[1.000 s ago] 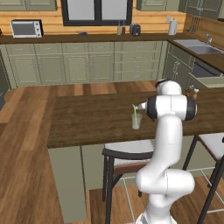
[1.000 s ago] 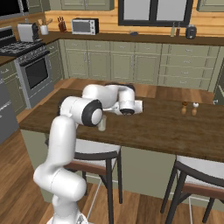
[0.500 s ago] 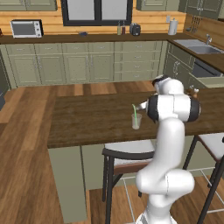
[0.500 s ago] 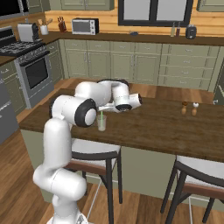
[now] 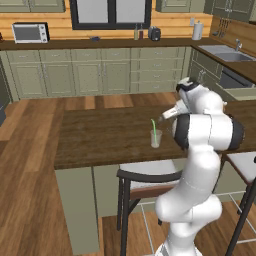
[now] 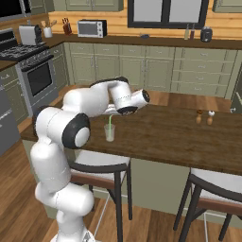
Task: Take a straw from the drawer in front and place it inside the glass cup on the dining counter.
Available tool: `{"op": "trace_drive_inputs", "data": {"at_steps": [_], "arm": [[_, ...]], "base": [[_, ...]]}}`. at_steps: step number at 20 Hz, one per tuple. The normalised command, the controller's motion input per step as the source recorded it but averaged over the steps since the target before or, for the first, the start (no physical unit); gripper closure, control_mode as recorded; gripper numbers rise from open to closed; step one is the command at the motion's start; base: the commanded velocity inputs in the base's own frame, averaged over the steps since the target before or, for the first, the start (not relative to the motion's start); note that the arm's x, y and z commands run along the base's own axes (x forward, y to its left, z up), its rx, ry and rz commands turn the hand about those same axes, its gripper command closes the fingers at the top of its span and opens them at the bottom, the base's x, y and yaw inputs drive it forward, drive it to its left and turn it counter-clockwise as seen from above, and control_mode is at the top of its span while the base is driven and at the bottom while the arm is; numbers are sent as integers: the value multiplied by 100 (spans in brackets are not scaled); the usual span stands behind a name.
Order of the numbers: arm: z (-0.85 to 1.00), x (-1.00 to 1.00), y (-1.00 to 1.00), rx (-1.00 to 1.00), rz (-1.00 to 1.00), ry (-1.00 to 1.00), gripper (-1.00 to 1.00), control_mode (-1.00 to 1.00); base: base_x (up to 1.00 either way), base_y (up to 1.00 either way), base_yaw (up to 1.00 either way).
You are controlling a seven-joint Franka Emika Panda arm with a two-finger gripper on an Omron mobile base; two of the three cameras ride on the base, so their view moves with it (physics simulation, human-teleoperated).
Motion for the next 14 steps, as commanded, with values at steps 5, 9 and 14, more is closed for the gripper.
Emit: {"op": "trace_drive_inputs", "data": {"at_steps": [5,9,14], "arm": [[76,-65,23,-22,-22,-4,-100,-100],[49,-77,23,-27,-28,0,-100,-100],[25,-78,26,-24,-27,4,-100,-100]], "base": [[0,0,0],[0,0,0],[0,0,0]]}}
